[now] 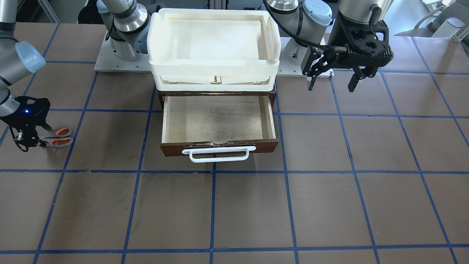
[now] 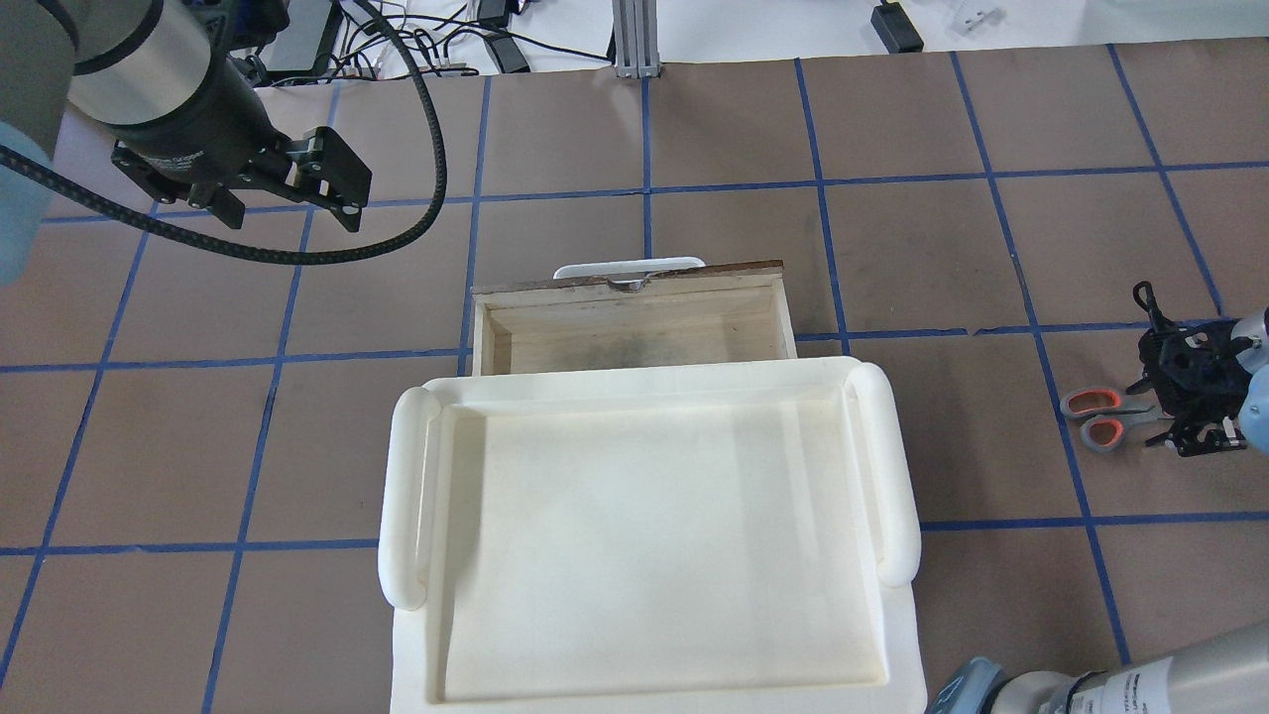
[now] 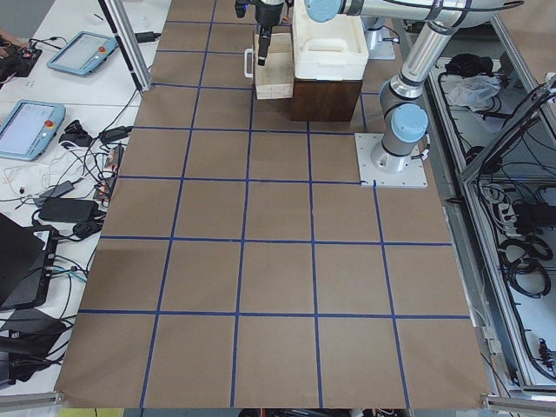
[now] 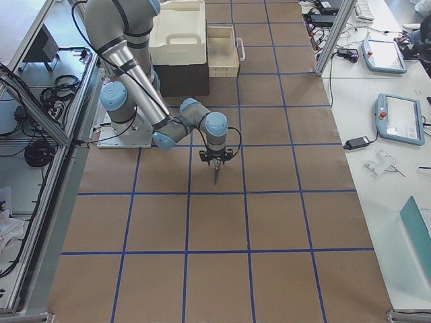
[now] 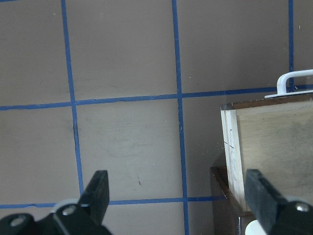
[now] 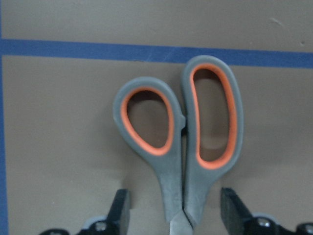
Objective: Put scissors in drawer and close it
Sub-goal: 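Close the right gripper on the scissors blades below the handles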
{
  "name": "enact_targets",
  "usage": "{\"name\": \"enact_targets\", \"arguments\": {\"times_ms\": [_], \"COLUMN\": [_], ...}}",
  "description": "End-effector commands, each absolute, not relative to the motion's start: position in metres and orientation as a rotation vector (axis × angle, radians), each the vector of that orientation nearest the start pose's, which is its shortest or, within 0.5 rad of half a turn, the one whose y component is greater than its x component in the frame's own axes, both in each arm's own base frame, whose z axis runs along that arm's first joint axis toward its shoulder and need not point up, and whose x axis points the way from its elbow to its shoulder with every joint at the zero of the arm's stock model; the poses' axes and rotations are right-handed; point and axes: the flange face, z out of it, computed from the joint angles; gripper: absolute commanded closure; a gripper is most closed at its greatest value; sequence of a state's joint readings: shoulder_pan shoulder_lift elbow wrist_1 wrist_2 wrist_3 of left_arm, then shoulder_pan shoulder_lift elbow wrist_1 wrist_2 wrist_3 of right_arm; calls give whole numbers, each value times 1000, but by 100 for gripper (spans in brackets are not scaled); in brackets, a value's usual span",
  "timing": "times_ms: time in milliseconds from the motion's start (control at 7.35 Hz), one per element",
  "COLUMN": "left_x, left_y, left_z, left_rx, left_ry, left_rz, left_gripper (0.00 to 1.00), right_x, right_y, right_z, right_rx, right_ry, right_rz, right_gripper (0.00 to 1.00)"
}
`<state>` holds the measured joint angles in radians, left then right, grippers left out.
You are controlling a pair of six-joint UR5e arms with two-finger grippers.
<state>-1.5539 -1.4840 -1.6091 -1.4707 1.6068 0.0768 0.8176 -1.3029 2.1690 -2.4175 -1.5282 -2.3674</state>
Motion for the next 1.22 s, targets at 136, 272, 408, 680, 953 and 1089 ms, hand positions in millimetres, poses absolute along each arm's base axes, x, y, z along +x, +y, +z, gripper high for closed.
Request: {"name": "enact_targets", "arguments": {"times_ms": [136, 272, 408, 680, 953, 1089], "left_x": [-122, -122, -122, -122, -122, -122], "left_y": [-468, -468, -469, -469, -468, -469], "left_z": [524, 524, 523, 523, 524, 523], "left_rx": [88, 88, 88, 88, 88, 86], "left_ry": [3088, 3088, 3088, 3088, 3088, 3088], "left_rz": [-234, -234, -232, -234, -234, -232], "left_gripper": [0, 0, 0, 0, 0, 0], "right_x": [-218, -218, -218, -222, -231, -226], "right_y": [-432, -432, -432, -434, -446, -454], "right_z": [172, 172, 173, 180, 213, 243], "right_rx": [-2250, -2250, -2256, -2262, -2269, -2227], "right_ry": [2160, 2160, 2156, 2180, 2214, 2274], "right_rz": [-62, -60, -60, -36, -6, -14], "right_gripper": [82, 89, 98, 100, 100, 100]}}
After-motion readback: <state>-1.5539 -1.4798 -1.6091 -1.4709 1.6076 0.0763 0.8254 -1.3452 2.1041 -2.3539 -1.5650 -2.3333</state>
